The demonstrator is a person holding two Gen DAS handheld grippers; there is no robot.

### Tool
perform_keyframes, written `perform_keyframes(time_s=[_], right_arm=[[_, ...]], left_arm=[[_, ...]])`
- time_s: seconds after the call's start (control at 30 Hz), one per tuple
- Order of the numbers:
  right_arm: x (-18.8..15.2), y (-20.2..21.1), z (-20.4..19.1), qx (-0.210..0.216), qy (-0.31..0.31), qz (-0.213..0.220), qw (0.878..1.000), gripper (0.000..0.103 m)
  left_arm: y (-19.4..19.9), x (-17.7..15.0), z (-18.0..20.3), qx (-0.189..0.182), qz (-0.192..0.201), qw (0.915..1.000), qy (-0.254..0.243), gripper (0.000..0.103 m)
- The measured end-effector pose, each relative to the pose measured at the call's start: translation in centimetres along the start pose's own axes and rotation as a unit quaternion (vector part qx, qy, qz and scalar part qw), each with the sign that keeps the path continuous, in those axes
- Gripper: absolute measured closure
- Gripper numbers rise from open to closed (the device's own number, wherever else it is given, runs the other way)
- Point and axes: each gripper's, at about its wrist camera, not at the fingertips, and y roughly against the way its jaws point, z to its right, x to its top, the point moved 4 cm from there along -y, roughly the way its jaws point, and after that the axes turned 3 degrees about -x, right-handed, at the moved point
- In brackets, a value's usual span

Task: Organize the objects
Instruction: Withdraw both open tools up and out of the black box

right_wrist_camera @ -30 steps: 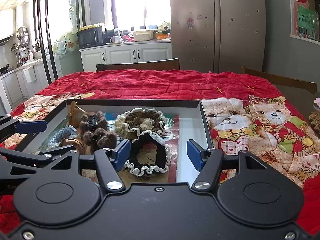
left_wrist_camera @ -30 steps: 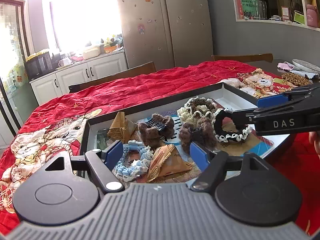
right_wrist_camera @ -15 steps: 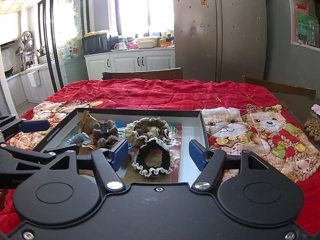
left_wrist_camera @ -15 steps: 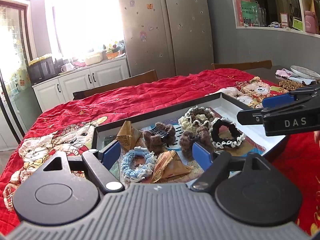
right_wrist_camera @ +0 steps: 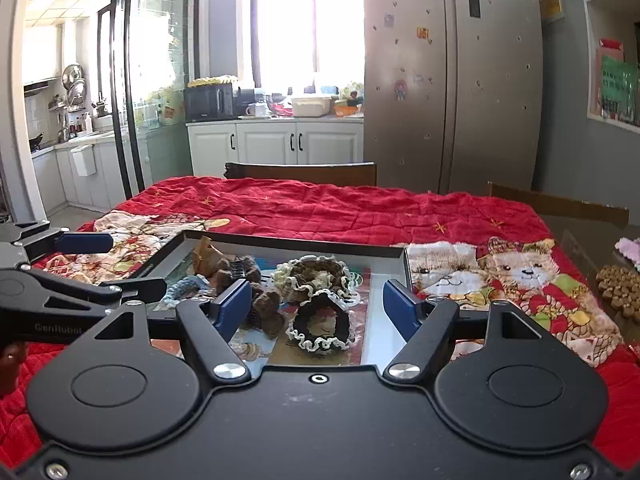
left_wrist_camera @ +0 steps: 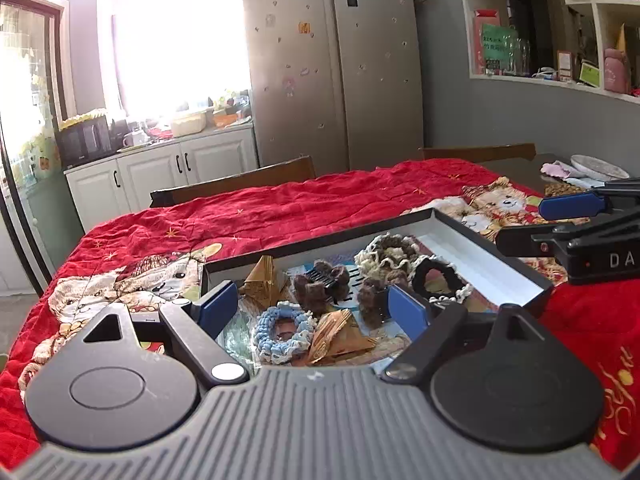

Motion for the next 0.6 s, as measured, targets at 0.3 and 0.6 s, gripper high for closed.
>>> perform_keyframes(time_s=[0.3, 0.6], right_arm=[[0.3, 3.2, -0.5, 0.006, 0.011, 0.017, 1.0, 0.029], [0.0, 5.5, -1.0, 0.013, 0.025, 0.021, 0.999, 0.027]], left_arm=[[2.7, 0.6, 0.5, -0.012, 0.018, 0.9998, -0.003, 0.012], [4.7, 0.4, 0.7, -0.019, 0.025, 0.9995, -0.006, 0.011]])
